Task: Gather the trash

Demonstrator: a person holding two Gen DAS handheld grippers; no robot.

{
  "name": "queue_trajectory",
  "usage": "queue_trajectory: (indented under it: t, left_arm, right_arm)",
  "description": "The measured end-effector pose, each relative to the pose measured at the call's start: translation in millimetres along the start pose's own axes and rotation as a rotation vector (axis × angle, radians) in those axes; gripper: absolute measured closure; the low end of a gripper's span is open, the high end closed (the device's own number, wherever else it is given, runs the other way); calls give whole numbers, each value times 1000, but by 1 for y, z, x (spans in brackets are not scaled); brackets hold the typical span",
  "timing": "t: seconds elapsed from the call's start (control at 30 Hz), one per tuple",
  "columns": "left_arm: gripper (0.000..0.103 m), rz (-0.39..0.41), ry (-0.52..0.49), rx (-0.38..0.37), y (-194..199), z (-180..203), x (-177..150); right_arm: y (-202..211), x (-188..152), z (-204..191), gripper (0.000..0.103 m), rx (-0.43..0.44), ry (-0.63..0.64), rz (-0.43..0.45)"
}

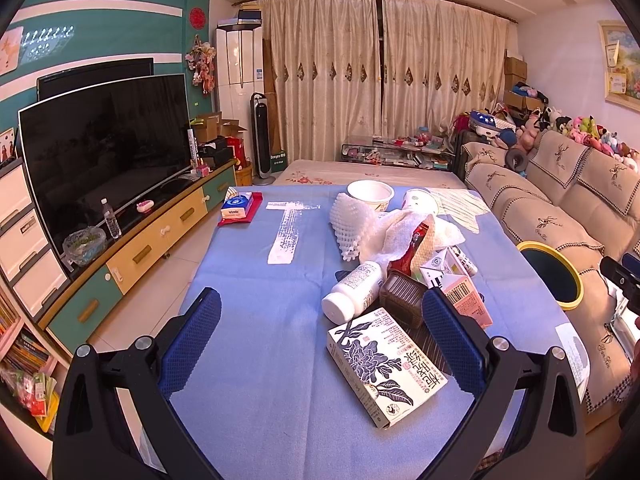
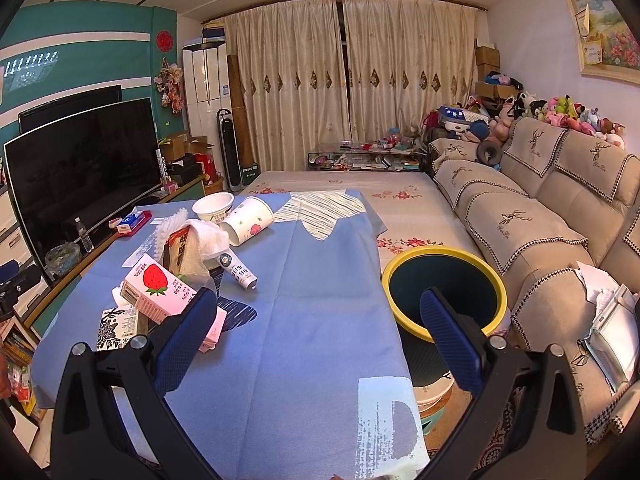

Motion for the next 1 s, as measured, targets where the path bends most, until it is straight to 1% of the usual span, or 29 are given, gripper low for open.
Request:
queue_trajectory:
  t: [0.53,0.83,1.0]
  left_arm:
    - [4,0,2,0,0,0,0]
    - [4,3,4,10,-1,-2,1]
    - [4,19,22,35,4,-14,5]
  right_arm:
    - [-1,-1,0,6,1,-1,-4]
    - [-7,-10,-9,6,14,3,-26]
    - [-16,-18,-26,6,44,20,-56]
Point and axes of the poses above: each gripper's, at about its wrist camera, not at the fingertips, and y roughly against the way its jaws point, z to its right, x to its top, the point moved 5 cm from there along -y, roughly the way its jaws point, and after that the axes turned 4 degrees about -x, right-handed, at the moved point
